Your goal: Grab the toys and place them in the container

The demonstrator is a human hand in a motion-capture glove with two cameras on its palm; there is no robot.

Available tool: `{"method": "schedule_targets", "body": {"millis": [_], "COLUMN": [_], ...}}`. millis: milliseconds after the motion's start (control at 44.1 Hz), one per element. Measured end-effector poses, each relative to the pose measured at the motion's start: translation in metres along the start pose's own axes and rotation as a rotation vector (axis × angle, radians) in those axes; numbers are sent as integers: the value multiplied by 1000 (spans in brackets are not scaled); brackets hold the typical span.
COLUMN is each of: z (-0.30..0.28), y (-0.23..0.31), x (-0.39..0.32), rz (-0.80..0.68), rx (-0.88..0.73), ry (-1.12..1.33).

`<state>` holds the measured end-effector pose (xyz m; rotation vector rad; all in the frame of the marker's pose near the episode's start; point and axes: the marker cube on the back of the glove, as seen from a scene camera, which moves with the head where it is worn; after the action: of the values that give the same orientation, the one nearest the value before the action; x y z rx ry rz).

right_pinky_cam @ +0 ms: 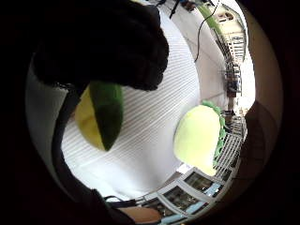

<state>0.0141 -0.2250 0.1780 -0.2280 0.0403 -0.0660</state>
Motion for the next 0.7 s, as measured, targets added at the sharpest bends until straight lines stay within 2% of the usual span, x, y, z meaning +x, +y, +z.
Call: {"method": "schedule_targets", "body": {"millis": [249, 703], "z": [24, 22], "y": [4, 26], "x": [10, 7], "rz": [22, -36], "rx": [-65, -135], "ry": [-40, 48]}}
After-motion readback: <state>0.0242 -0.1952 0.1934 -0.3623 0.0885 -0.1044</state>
